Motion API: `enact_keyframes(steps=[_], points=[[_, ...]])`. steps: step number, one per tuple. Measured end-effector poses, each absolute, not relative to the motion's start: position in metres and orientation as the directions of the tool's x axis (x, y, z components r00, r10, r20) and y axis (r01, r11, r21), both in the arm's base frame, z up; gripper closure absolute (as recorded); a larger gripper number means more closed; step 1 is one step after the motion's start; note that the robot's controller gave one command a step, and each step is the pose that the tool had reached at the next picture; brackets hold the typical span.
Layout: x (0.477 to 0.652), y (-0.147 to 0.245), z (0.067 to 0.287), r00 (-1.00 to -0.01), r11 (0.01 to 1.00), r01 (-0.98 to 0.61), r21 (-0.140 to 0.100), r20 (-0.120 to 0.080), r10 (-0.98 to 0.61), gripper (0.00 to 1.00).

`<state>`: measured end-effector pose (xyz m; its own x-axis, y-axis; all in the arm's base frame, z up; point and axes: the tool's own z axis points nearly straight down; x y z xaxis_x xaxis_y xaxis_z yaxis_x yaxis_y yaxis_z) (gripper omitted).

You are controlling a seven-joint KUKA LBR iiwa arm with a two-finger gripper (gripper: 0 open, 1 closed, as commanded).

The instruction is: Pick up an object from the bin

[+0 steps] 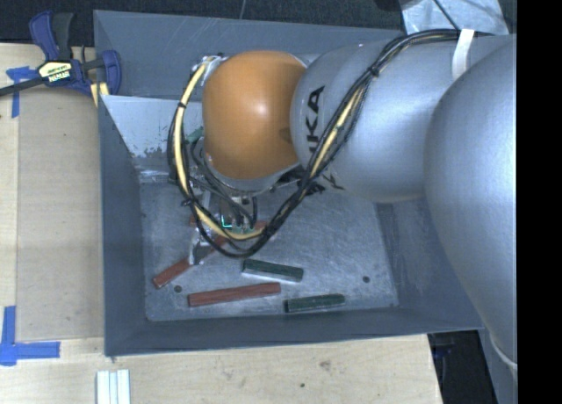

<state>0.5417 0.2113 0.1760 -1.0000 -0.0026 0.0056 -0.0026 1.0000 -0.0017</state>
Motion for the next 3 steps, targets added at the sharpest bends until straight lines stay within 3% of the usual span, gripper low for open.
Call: enact_keyframes(steps=[1,2,3], points=[[0.544,0.211,0.181,-1.0,1.0,0.0,0.001,-0.002,0.0,0.0],[0.539,0.209,0.132,-0.997,0.997,-0.072,0.002,-0.007,-0.072,0.0],[0.533,0.21,0.077,-0.948,0.949,-0.316,0.003,-0.023,-0.316,1.0]])
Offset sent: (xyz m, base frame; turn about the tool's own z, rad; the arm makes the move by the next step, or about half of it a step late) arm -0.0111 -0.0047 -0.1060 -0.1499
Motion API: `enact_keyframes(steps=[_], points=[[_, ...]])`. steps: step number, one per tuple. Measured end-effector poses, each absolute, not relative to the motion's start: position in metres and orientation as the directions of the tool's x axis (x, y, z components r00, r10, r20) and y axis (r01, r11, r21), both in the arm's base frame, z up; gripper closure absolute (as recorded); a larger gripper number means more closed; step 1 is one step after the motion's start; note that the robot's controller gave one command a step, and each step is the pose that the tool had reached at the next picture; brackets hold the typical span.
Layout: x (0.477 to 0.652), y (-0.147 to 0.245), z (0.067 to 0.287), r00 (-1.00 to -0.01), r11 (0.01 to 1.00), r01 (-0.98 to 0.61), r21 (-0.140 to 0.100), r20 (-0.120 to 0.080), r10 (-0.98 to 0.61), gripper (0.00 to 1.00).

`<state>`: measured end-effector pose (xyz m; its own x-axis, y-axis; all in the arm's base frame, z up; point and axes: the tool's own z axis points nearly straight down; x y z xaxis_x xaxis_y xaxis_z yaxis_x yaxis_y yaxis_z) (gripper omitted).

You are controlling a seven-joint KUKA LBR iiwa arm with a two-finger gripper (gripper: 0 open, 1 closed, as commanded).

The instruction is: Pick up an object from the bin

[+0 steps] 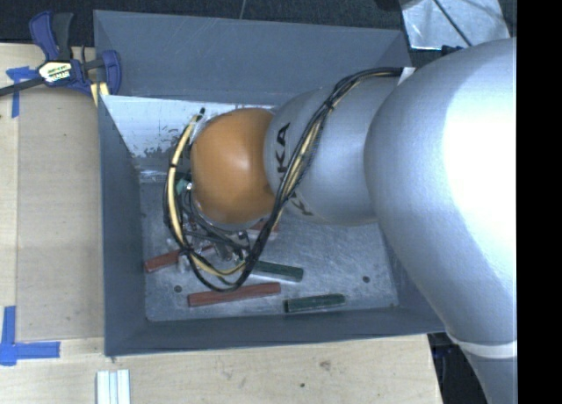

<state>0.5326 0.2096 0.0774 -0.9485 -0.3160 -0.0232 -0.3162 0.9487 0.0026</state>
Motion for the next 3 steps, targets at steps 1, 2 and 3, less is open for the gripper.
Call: enact_keyframes(steps=[1,2,3], points=[[0.533,0.21,0.077,-0.948,0.949,-0.316,0.003,-0.023,-0.316,1.0],[0.536,0.21,0.113,-0.945,0.945,-0.327,0.0,0.005,-0.327,1.0],[0.541,0.201,0.205,-0.942,0.942,-0.337,0.001,-0.002,-0.337,1.0]])
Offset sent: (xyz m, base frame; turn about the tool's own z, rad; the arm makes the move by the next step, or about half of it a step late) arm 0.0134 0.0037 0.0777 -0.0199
